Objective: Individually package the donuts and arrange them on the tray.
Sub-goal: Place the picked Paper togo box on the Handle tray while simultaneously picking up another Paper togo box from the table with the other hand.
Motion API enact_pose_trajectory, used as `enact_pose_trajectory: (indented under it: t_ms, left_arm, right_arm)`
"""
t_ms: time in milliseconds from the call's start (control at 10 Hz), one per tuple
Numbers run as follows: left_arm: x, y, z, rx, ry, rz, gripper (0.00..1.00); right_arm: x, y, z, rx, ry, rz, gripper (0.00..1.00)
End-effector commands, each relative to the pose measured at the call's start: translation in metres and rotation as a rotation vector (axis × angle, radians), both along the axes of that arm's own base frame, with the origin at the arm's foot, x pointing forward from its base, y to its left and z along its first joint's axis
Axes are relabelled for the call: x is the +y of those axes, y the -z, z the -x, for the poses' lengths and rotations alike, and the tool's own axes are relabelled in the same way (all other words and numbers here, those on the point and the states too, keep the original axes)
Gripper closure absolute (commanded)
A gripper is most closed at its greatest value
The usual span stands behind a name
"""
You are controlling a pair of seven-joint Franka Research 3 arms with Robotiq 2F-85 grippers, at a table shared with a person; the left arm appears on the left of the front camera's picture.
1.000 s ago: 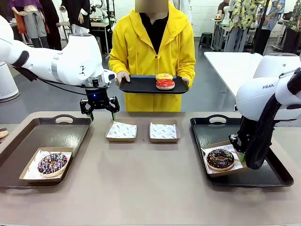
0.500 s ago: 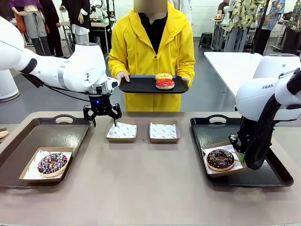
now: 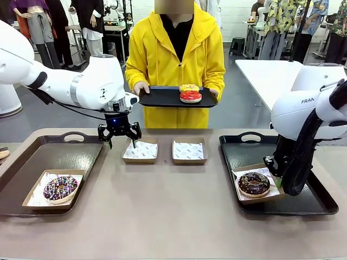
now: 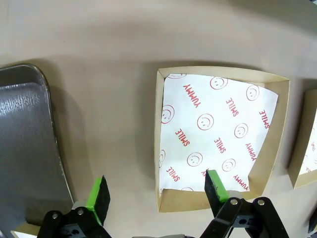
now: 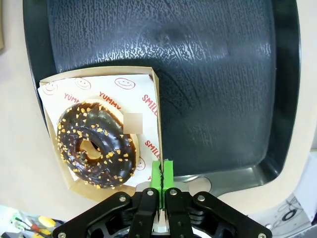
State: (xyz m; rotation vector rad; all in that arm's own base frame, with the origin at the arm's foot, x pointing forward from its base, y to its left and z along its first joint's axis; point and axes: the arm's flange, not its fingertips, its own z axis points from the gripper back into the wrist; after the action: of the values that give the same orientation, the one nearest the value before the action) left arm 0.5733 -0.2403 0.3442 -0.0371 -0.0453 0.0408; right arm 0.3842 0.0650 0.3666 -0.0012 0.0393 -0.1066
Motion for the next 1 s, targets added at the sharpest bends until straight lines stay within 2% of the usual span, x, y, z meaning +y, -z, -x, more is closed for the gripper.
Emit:
enact_pose_trajectory:
  t_ms: [0, 400, 500, 600, 700, 800, 900]
  left_arm:
    - [-0.0025, 0.0009, -0.0070, -0.019, 0.006, -0.010, 0.00]
    - [-0.0034, 0.0025, -0.0078, -0.014, 0.008, -0.005, 0.00]
    - [-0.0035, 0.0030, -0.0081, -0.010, 0.007, -0.001, 0.00]
    - [-0.0039, 0.0035, -0.0081, -0.008, 0.007, 0.008, 0.17]
    - [-0.0043, 0.0035, -0.0082, -0.002, 0.005, 0.014, 0.60]
    - [-0.0045, 0.0030, -0.0083, -0.003, 0.008, 0.016, 0.77]
    - [-0.0044, 0.0027, -0.0081, -0.004, 0.010, 0.015, 1.00]
  right_arm:
    - [0.0010, 0.0092, 0.0091, -0.012, 0.011, 0.003, 0.99]
    - [0.0010, 0.0100, 0.0091, -0.007, 0.006, 0.003, 0.99]
    - [0.0013, 0.0101, 0.0090, -0.003, 0.004, 0.002, 0.63]
    - [0.0016, 0.0105, 0.0093, -0.002, -0.002, 0.003, 0.39]
    - [0.0019, 0.0104, 0.0095, -0.001, -0.005, 0.004, 0.03]
    - [0.0018, 0.0104, 0.0095, 0.001, -0.004, 0.004, 0.00]
    - [0.0020, 0.0105, 0.0098, 0.001, -0.005, 0.004, 0.00]
